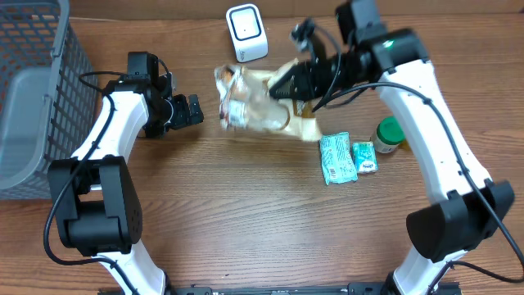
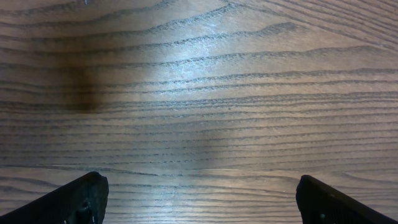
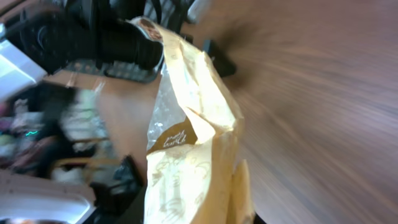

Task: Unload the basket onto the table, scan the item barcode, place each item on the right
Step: 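Lift the clear bag with the right gripper toward the white scanner, then hold the clear bag's label against the white scanner with the right gripper, then lower the clear bag back onto the table center with the right gripper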

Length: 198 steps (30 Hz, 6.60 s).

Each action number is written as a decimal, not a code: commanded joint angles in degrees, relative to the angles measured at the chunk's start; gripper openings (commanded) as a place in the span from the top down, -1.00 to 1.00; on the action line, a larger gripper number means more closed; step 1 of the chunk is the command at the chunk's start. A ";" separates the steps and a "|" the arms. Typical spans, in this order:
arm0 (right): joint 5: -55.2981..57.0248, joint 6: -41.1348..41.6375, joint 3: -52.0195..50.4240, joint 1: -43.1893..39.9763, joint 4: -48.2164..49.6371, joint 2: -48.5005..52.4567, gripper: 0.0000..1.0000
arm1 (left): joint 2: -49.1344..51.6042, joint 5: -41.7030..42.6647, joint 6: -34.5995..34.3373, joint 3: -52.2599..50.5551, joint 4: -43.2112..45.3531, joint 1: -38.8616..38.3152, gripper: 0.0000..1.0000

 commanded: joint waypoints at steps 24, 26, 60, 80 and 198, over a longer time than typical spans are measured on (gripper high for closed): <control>33.59 -17.94 19.43 6.12 14.12 9.81 0.91 | 0.42 -0.28 1.11 0.59 0.00 -0.02 -0.99; 37.57 -20.26 19.43 6.71 16.55 12.17 0.92 | 0.42 -0.28 1.11 0.59 0.00 -0.02 -0.99; 52.63 -26.82 19.06 11.52 44.02 32.76 0.93 | 0.42 -0.28 1.11 0.59 0.00 -0.02 -0.99; 45.88 -26.51 19.06 12.50 32.06 32.76 0.90 | 0.42 -0.28 1.11 0.59 0.00 -0.02 -0.99; 43.76 16.09 -22.73 8.96 23.15 15.37 -0.64 | 0.42 -0.31 1.11 0.59 0.00 -0.02 -0.99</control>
